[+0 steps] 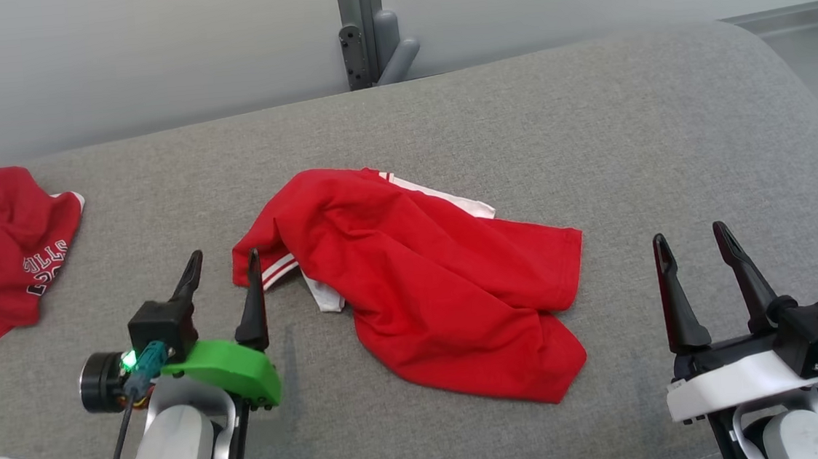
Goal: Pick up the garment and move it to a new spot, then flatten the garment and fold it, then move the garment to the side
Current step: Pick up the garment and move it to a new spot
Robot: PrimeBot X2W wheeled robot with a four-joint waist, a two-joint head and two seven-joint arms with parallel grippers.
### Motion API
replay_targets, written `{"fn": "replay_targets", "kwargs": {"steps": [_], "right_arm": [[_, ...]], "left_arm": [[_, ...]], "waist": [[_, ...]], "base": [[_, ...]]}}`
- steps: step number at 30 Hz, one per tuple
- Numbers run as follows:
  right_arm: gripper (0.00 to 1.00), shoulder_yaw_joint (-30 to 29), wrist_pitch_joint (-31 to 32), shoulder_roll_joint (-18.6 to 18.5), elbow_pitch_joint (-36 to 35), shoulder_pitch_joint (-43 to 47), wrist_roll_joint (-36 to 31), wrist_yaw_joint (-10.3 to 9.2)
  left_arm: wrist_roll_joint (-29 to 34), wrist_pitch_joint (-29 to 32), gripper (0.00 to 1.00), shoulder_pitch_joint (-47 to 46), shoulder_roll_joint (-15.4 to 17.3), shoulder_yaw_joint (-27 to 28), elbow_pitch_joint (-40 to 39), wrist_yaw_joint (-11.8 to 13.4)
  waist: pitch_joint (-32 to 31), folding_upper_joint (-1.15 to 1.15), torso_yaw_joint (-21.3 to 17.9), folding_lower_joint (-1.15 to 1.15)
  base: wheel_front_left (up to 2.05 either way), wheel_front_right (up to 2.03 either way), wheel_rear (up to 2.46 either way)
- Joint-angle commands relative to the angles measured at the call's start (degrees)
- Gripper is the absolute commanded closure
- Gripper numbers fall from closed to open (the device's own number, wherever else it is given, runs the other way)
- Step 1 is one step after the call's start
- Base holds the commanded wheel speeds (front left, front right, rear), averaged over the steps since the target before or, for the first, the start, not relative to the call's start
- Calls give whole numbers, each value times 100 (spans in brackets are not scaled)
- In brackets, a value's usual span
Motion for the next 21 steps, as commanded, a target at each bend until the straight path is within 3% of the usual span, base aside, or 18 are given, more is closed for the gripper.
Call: {"fn": "replay_targets", "kwargs": {"steps": [1,13,21], "right_arm": [[0,-19,-15,-16,7,82,-44,-2],[0,6,-15,-16,51,312,-67,-2],[0,52,-15,-16,117,460,9,-2]], "left_arm": [[104,2,0,214,31,101,-162,44],[390,2,0,1778,-180,1105,-1570,142],[476,1,0,2431,-362,1369,-1986,51]], "waist": [[-84,14,82,0],[-308,14,247,0],[-384,14,366,0]], "base": [[0,0,0],[0,0,0],[0,0,0]]}}
